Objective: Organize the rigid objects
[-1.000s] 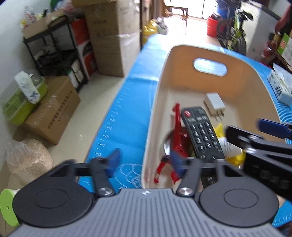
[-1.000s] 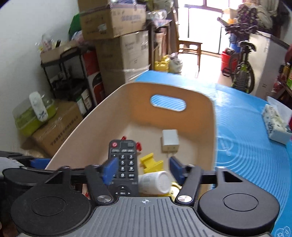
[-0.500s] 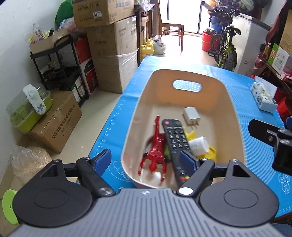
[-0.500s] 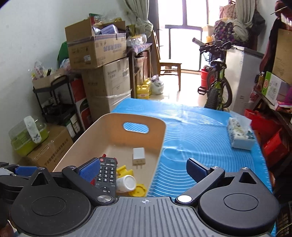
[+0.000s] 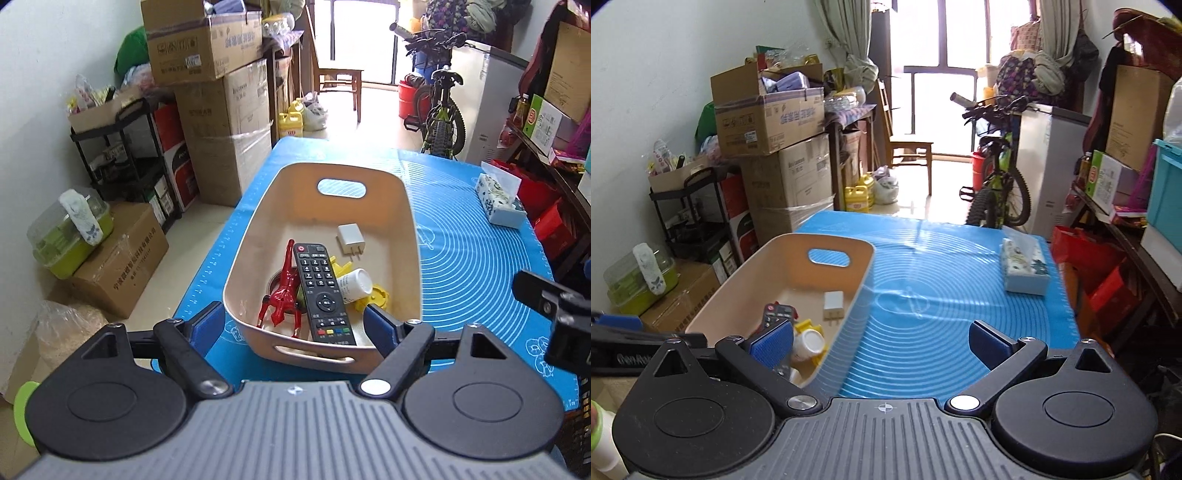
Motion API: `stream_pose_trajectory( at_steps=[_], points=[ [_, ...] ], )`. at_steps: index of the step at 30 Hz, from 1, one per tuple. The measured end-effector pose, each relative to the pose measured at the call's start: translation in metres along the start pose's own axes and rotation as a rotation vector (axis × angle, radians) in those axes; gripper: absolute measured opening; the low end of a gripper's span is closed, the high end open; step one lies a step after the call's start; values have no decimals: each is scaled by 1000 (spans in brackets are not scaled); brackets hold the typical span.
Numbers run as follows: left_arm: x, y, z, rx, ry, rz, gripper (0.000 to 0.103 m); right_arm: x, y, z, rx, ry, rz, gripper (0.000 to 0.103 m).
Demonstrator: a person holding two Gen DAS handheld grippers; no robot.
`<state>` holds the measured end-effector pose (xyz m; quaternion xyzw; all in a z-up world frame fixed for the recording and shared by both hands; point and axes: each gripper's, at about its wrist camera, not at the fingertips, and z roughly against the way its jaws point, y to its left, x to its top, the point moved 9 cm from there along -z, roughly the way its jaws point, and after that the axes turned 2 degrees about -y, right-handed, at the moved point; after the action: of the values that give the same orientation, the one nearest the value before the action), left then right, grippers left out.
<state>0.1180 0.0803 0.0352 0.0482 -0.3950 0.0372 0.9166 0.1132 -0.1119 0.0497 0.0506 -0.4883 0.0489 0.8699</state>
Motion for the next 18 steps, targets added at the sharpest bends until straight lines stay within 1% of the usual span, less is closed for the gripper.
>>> stream_pose_trajectory(
  at_steps=[6,12,18],
  points=[
    [-11,-20,18,-19,-21,-22,82,-21,-22,24,-13,-5,-26,100],
    [-27,-40,25,-43,-34,-50,82,-41,-40,39,-31,-10,-46,100],
    [-42,-55,29,-57,-56,-55,82,-62,-45,50,-52,-16,-19,100]
  ],
)
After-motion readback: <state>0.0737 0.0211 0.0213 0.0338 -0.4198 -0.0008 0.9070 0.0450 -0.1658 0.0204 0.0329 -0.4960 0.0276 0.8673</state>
